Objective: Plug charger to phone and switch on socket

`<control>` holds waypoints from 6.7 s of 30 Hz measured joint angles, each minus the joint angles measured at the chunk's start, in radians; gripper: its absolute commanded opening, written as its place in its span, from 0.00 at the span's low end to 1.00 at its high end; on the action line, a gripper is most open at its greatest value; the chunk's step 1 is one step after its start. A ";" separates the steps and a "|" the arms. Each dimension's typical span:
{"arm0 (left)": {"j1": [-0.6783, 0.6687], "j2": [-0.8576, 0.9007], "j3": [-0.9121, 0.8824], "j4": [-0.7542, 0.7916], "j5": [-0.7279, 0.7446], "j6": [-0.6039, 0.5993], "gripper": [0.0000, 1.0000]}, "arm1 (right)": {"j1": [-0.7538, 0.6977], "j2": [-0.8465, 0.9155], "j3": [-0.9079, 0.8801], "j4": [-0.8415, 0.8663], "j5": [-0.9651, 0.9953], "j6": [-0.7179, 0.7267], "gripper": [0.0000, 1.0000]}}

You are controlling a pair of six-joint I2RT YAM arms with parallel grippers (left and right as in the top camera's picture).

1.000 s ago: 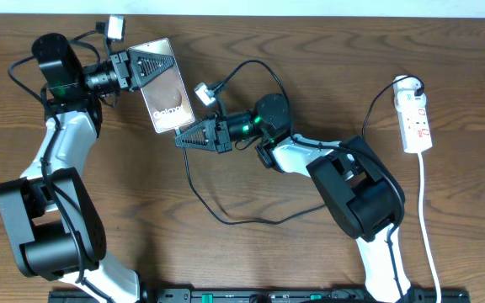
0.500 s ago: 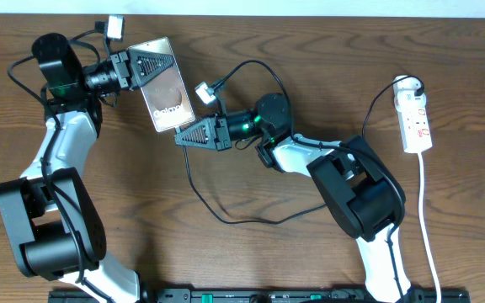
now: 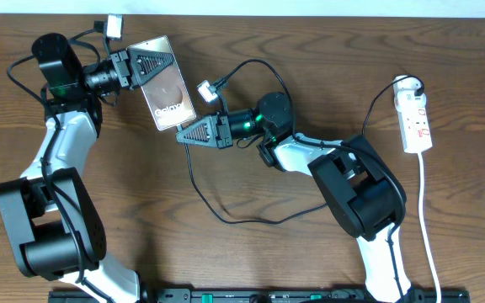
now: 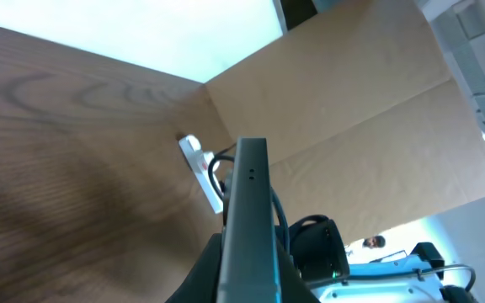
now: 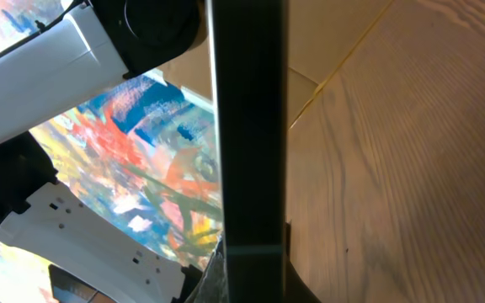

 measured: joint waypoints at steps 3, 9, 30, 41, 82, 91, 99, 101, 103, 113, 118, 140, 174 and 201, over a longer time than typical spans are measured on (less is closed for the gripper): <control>-0.001 0.000 0.000 -0.004 0.019 0.006 0.07 | -0.008 0.000 0.000 0.006 0.042 0.004 0.33; -0.002 0.000 0.000 -0.003 0.035 0.007 0.07 | -0.023 0.000 0.001 0.005 0.077 0.016 0.99; 0.114 0.000 0.000 -0.140 -0.040 0.007 0.07 | -0.123 0.000 0.001 0.004 0.061 0.014 0.99; 0.142 0.000 -0.002 -0.514 -0.070 0.195 0.07 | -0.175 0.000 0.003 -0.278 0.025 -0.093 0.99; -0.031 0.002 -0.002 -0.956 -0.542 0.457 0.07 | -0.256 -0.112 0.013 -1.131 0.327 -0.614 0.99; -0.031 0.055 -0.002 -0.959 -0.546 0.457 0.07 | -0.256 -0.382 0.051 -1.527 0.635 -0.790 0.99; -0.031 0.115 -0.002 -0.959 -0.547 0.460 0.07 | -0.256 -0.531 0.060 -1.670 0.866 -0.839 0.99; -0.033 0.134 -0.002 -0.958 -0.547 0.460 0.07 | -0.256 -0.535 0.060 -1.675 0.883 -0.842 0.99; -0.034 0.159 -0.002 -0.958 -0.547 0.460 0.07 | -0.256 -0.535 0.060 -1.683 0.898 -0.845 0.99; -0.037 0.247 -0.002 -0.958 -0.589 0.460 0.07 | -0.256 -0.535 0.060 -1.702 0.919 -0.850 0.99; -0.045 0.247 -0.002 -0.963 -0.624 0.460 0.07 | -0.256 -0.535 0.060 -1.703 0.921 -0.850 0.99; -0.098 0.246 0.000 -0.981 -0.678 0.483 0.09 | -0.256 -0.535 0.060 -1.706 0.921 -0.850 0.99; -0.106 0.237 0.010 -0.923 -0.771 0.478 0.12 | -0.256 -0.535 0.060 -1.706 0.921 -0.850 0.99; -0.106 0.233 0.016 -0.917 -0.771 0.478 0.34 | -0.256 -0.535 0.060 -1.706 0.921 -0.850 0.99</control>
